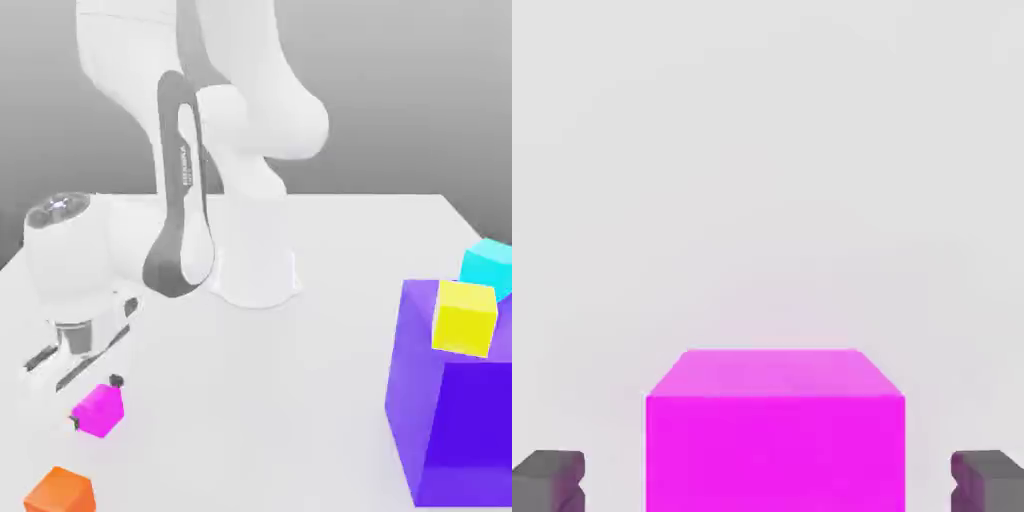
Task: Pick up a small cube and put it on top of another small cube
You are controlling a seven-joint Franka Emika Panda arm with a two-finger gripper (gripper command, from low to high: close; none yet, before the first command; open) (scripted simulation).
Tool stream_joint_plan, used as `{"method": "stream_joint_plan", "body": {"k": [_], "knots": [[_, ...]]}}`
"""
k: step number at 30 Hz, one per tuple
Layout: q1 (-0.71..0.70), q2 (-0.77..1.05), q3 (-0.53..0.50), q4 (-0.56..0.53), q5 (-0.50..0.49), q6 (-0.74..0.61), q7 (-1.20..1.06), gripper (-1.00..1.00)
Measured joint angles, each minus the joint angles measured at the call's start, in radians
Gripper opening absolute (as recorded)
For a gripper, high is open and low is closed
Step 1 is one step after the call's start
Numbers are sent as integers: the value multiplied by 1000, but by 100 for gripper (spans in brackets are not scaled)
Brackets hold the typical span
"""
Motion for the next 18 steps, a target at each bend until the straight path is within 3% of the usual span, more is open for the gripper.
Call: {"method": "stream_joint_plan", "body": {"k": [5,12,18], "knots": [[0,0,0,0,0,2,0,-100],[19,-225,21,-26,-3,-194,-11,-100],[270,-400,151,75,57,-450,-162,-100]]}}
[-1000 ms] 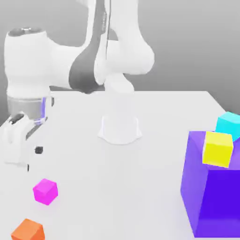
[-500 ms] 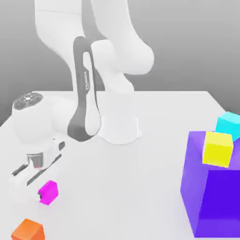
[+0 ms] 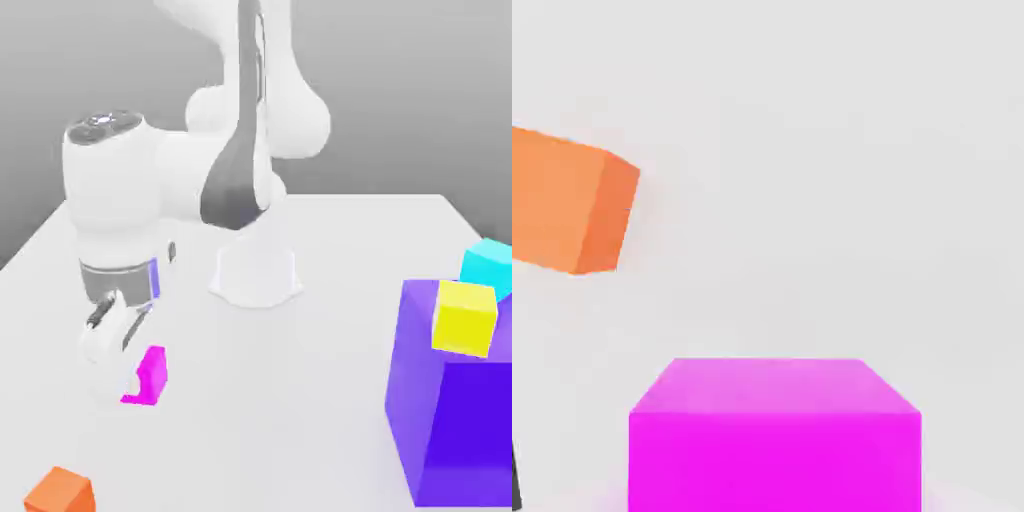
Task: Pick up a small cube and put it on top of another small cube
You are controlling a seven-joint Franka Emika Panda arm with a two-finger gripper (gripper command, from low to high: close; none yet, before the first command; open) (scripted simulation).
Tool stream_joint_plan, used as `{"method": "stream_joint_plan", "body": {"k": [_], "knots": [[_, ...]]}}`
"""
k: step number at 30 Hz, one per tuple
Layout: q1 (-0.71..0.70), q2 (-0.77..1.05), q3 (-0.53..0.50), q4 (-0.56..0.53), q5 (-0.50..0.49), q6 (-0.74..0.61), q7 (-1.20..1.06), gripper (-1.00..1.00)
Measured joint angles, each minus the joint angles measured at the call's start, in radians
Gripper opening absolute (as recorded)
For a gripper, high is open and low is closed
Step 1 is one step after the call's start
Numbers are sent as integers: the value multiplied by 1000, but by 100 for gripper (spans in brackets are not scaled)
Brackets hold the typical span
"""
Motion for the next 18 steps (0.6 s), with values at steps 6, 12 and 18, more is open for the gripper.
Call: {"method": "stream_joint_plan", "body": {"k": [6,12,18], "knots": [[186,-154,126,99,54,-241,-143,-100],[393,-279,265,184,99,-454,-269,-100],[451,-238,338,122,100,-358,-291,100]]}}
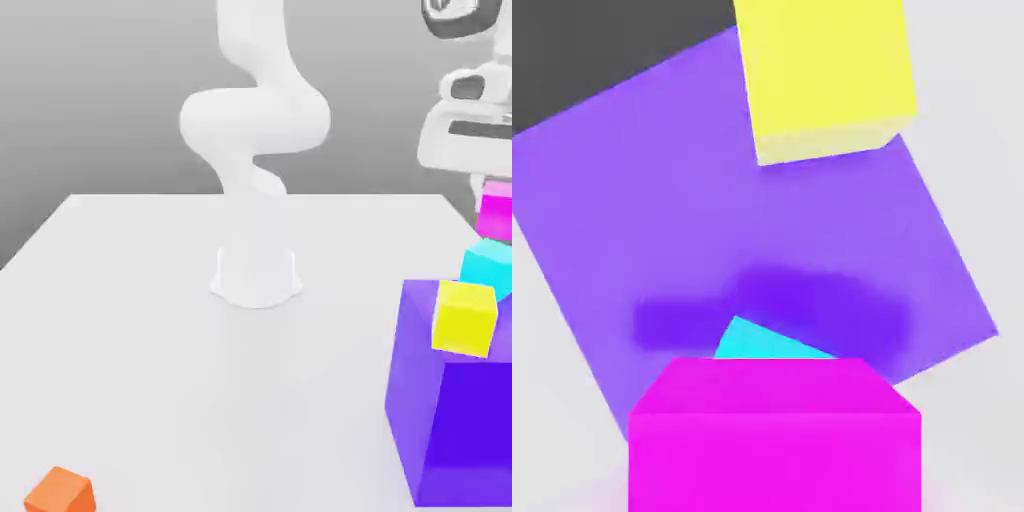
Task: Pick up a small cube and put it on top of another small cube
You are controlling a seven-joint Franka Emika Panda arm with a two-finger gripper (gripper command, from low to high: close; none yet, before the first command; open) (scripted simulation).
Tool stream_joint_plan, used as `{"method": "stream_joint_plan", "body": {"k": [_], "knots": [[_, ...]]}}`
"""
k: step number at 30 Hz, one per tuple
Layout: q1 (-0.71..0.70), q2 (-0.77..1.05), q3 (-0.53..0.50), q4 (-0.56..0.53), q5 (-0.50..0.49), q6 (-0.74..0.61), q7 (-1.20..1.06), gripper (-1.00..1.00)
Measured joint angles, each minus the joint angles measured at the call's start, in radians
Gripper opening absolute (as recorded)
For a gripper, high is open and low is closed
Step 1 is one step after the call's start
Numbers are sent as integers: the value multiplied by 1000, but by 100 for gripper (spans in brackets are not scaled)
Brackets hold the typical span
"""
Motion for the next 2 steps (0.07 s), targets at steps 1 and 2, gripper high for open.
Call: {"method": "stream_joint_plan", "body": {"k": [1,2], "knots": [[0,0,0,0,0,0,0,100],[0,0,0,0,0,0,0,100]]}}
